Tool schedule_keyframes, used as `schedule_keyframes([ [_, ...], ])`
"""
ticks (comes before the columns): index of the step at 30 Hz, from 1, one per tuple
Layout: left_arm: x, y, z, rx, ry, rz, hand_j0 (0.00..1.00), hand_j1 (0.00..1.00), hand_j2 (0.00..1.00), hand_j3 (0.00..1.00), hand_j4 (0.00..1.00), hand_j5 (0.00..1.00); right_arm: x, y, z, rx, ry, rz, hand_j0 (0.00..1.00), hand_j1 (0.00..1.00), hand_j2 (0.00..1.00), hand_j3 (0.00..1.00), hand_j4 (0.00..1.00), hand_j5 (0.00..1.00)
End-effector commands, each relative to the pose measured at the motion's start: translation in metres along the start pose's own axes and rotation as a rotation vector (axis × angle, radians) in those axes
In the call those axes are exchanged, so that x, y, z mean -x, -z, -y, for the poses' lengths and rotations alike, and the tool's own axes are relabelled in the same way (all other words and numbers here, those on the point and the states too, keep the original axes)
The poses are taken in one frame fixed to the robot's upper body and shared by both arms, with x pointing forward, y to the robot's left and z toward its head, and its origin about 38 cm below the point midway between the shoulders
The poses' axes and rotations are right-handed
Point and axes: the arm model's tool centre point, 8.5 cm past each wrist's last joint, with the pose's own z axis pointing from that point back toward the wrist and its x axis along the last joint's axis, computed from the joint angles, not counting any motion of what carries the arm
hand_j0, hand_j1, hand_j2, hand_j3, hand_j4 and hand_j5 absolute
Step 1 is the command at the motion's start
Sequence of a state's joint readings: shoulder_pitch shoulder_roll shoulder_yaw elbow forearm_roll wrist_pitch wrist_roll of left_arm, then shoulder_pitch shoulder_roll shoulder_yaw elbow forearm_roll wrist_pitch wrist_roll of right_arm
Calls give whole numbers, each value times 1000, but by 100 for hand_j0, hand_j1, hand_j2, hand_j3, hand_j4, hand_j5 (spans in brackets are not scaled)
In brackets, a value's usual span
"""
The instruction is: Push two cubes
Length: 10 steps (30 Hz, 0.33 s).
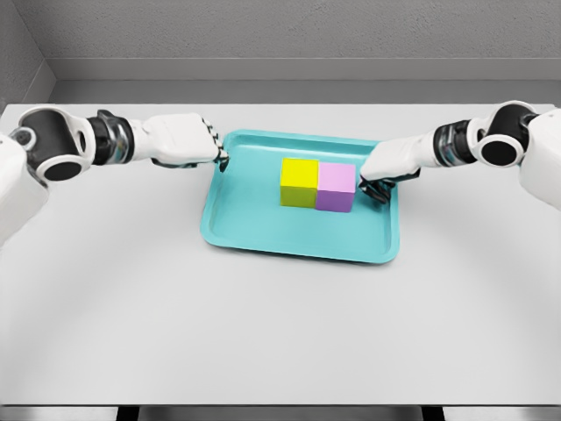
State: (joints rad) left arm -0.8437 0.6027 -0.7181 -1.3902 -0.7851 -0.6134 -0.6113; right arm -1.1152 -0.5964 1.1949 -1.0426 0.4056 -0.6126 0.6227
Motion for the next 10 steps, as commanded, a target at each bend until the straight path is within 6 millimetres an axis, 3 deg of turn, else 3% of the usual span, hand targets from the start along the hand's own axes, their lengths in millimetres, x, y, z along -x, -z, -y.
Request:
schedule_keyframes([
  [1, 17, -36, 8, 12, -4, -49, 73, 73, 73, 73, 73, 73, 12, -13, -10, -16, -9, -49, 15, 15, 15, 15, 15, 15],
  [2, 20, -43, 15, 11, -24, -66, 100, 100, 100, 100, 100, 100, 15, -18, -9, -13, -8, -61, 15, 15, 15, 15, 15, 15],
  [3, 30, -62, 27, 37, -36, -109, 100, 100, 100, 100, 100, 100, 18, -22, -9, -11, -6, -70, 15, 15, 15, 15, 15, 15],
  [4, 36, -74, 40, 69, -49, -134, 100, 100, 100, 100, 100, 100, 28, -39, -5, 22, 7, -103, 15, 15, 15, 15, 15, 15],
  [5, 42, -85, 47, 88, -56, -158, 100, 100, 100, 100, 100, 100, 39, -59, -6, 65, 36, -142, 15, 15, 15, 15, 15, 15],
  [7, 47, -102, 65, 113, -88, -194, 100, 100, 100, 100, 100, 100, 65, -109, -26, 111, 103, -243, 18, 18, 18, 18, 18, 18],
  [10, 53, -111, 91, 161, -143, -220, 100, 100, 100, 100, 100, 100, 81, -151, -49, 116, 148, -330, 42, 42, 42, 42, 42, 42],
])
